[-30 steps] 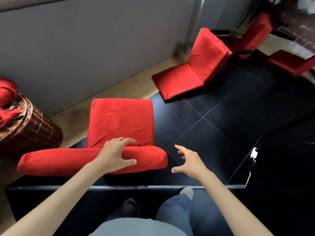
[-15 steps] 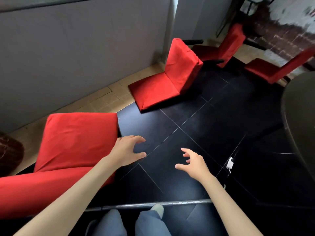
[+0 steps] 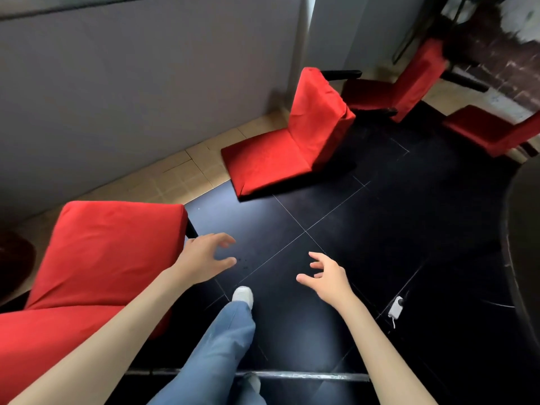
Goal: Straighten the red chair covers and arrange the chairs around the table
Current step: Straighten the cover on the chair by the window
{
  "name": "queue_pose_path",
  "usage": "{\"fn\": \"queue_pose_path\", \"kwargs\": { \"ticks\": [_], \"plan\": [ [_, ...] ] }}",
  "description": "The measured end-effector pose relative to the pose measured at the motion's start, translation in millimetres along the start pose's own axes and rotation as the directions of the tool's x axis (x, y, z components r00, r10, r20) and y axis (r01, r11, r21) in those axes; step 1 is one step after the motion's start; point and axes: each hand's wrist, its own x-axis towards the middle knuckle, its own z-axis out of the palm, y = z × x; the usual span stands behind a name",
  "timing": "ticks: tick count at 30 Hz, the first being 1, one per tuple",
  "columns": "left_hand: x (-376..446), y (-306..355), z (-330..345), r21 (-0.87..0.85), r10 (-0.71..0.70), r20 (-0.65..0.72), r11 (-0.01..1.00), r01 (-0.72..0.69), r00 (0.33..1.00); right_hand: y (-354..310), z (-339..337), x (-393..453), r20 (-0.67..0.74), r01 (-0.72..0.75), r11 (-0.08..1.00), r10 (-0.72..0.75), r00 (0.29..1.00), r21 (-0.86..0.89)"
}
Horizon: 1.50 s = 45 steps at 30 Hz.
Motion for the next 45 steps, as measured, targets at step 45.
{"fn": "queue_pose_path", "kwargs": {
  "ticks": [45],
  "plan": [
    [676,-28,87,-0.290,-0.669,0.169,0.668,0.685,0.724,-119,-142,751,0.304,-0.127,0.953,0.212,0.929,-0.276]
  ]
}}
